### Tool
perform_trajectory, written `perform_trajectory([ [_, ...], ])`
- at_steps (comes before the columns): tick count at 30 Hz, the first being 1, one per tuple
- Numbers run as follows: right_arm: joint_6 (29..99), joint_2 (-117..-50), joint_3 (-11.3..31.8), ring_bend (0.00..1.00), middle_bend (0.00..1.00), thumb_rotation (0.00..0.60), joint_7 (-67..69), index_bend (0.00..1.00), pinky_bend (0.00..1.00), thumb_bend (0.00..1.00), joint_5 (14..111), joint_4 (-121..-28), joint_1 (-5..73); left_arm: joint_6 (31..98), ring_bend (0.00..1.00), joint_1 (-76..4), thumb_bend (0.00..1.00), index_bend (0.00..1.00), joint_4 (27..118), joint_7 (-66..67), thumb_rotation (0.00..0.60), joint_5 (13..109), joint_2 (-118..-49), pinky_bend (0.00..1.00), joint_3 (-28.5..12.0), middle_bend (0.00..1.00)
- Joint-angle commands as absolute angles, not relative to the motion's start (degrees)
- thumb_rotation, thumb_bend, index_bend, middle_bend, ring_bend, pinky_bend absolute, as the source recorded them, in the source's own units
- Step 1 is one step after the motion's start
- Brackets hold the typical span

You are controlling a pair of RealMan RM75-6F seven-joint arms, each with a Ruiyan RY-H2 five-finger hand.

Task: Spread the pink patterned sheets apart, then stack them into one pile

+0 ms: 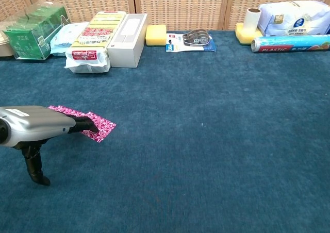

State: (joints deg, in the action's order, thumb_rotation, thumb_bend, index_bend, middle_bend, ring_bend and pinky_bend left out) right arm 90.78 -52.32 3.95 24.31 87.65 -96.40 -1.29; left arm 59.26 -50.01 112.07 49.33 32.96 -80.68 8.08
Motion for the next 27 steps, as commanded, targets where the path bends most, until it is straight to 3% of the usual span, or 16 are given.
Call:
perform_trajectory([
  [1,90.8,-52.2,4.0,0.0,0.0,0.6,24.4,0.2,0.0,0.0,87.6,-96.4,-1.3,59.9,0.0,-50.6,0.03,0.0,113.0,50.0,0.6,32.7,-81.3,0.05,7.9,0.0],
  [15,91.0,-52.3,4.0,0.0,0.0,0.6,24.5,0.2,0.0,0.0,87.7,-96.3,-1.4,62.3,0.0,-53.3,0.03,0.0,116.4,52.7,0.6,32.4,-83.6,0.05,6.9,0.0],
  [27,91.1,-52.3,3.8,0.0,0.0,0.6,24.2,0.21,0.0,0.0,88.1,-96.5,-1.4,63.1,0.0,-50.5,0.04,0.0,117.0,46.4,0.6,35.3,-74.9,0.05,8.9,0.0],
])
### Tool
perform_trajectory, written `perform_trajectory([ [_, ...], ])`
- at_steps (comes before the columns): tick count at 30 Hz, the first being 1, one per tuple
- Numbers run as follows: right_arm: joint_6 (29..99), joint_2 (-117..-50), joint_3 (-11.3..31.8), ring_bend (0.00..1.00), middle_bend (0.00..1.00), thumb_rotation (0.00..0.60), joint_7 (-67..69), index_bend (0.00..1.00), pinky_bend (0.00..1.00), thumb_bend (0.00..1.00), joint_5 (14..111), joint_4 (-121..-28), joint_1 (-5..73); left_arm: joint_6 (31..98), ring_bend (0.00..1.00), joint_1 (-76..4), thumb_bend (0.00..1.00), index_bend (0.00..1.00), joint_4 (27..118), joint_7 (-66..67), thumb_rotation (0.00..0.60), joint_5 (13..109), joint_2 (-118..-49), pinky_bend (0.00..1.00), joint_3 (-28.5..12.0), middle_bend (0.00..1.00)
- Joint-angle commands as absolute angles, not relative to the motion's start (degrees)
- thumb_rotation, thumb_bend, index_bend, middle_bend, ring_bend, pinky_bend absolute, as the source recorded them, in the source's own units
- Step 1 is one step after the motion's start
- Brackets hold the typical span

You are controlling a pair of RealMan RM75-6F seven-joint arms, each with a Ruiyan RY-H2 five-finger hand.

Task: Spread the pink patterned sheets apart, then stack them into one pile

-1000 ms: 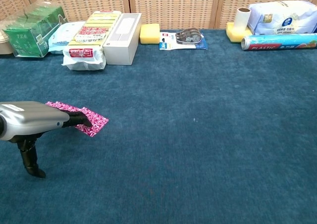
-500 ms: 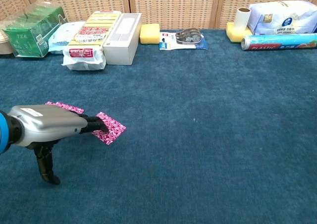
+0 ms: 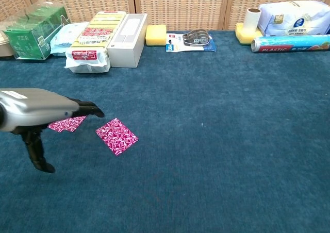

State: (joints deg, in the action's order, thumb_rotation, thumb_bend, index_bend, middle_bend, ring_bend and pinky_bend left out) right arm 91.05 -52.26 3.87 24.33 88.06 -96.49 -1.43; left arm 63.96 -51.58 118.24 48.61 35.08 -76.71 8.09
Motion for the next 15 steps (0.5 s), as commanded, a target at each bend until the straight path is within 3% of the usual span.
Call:
perform_trajectory([
  [1,91.1,-52.3,3.8,0.0,0.0,0.6,24.1,0.21,0.0,0.0,88.1,-96.6,-1.4,62.6,0.0,-50.2,0.04,0.0,116.3,45.6,0.6,35.3,-74.5,0.05,9.2,0.0],
  [15,90.6,-52.5,3.8,0.0,0.0,0.6,23.2,0.21,0.0,0.0,88.0,-96.9,-1.2,56.2,0.0,-47.0,0.04,0.0,109.8,38.2,0.6,38.8,-72.1,0.05,11.0,0.0],
])
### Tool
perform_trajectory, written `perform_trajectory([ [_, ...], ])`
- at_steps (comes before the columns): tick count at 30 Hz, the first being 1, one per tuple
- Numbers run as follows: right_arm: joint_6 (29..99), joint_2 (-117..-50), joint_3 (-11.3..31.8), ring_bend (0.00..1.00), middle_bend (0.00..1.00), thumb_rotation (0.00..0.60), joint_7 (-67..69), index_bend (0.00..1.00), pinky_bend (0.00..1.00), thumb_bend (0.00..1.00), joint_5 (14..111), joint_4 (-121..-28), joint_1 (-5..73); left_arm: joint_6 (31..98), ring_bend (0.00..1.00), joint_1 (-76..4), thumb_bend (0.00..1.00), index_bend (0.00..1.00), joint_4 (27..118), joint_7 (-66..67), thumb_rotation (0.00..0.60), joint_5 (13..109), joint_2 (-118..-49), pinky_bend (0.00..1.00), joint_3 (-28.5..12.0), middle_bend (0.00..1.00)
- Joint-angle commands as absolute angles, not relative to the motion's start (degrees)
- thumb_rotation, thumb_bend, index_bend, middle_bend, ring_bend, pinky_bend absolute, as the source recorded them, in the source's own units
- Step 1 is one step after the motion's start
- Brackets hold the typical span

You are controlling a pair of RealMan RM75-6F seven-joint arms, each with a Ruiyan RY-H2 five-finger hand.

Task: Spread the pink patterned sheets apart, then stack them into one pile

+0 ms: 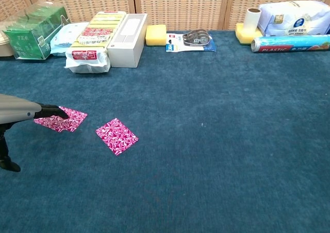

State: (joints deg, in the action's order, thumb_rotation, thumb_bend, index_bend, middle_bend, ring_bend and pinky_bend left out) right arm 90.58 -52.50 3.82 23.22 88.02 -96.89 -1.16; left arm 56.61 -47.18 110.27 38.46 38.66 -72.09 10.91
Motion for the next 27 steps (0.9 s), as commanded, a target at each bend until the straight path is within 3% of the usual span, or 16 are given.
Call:
perform_trajectory([
  [1,90.6,-52.5,3.8,0.0,0.0,0.6,23.2,0.21,0.0,0.0,87.9,-96.9,-1.2,55.9,0.0,-47.0,0.04,0.0,109.6,38.1,0.6,38.7,-72.3,0.05,11.0,0.0],
  [27,90.4,-52.3,3.9,0.0,0.0,0.6,23.7,0.21,0.0,0.0,87.7,-96.7,-1.1,55.5,0.0,-50.9,0.04,0.0,107.2,42.3,0.6,30.8,-77.1,0.05,7.6,0.0],
])
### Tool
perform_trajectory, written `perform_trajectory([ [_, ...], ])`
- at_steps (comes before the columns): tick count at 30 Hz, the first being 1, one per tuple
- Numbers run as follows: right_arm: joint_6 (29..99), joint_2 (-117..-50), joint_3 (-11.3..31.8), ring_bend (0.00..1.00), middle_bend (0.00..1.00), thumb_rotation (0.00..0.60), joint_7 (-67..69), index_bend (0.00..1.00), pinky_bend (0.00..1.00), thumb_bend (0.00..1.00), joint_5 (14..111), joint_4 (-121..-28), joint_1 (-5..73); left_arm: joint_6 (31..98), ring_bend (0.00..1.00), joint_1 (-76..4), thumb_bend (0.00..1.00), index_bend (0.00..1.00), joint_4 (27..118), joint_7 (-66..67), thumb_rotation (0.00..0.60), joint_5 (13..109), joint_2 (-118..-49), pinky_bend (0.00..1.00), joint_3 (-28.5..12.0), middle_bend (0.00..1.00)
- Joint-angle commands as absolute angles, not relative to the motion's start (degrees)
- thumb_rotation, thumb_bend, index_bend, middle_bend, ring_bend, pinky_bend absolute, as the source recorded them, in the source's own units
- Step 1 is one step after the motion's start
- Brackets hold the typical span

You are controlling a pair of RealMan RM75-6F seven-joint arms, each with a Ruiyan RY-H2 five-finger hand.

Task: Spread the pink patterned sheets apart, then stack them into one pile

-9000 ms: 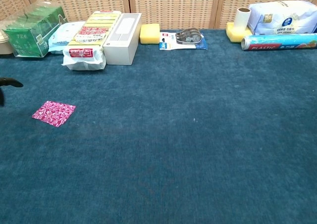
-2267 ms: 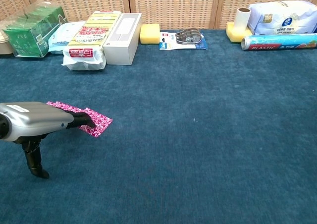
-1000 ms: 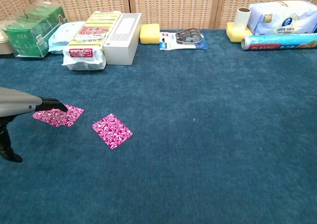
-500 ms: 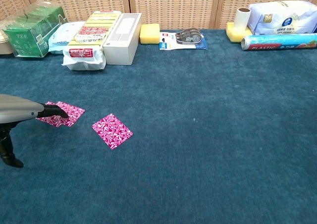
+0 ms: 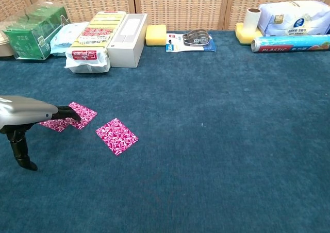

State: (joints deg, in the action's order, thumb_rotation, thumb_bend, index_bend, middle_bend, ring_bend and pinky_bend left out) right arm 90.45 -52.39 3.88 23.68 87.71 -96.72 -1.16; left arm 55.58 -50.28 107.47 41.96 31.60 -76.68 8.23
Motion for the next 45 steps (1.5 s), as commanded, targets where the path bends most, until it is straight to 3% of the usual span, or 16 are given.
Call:
perform_trajectory([
  [1,90.4,-52.3,3.9,0.0,0.0,0.6,23.8,0.21,0.0,0.0,87.7,-96.7,-1.1,55.5,0.0,-51.3,0.04,0.0,107.1,42.5,0.6,30.2,-77.3,0.05,7.3,0.0],
  [32,90.7,-52.3,4.1,0.0,0.0,0.6,24.6,0.2,0.0,0.0,87.4,-96.4,-1.3,55.6,0.0,-59.4,0.04,0.0,103.4,46.1,0.6,17.4,-81.5,0.05,2.9,0.0],
  [39,90.1,-52.3,3.9,0.0,0.0,0.6,24.3,0.21,0.0,0.0,87.8,-96.5,-1.0,57.6,0.0,-57.3,0.04,0.0,109.7,41.2,0.6,24.0,-76.2,0.05,1.3,0.0],
  [45,90.3,-52.5,3.9,0.0,0.0,0.6,23.3,0.2,0.0,0.0,87.7,-96.9,-1.1,59.5,0.0,-53.8,0.04,0.0,115.0,37.5,0.6,33.8,-70.4,0.05,2.8,0.0],
])
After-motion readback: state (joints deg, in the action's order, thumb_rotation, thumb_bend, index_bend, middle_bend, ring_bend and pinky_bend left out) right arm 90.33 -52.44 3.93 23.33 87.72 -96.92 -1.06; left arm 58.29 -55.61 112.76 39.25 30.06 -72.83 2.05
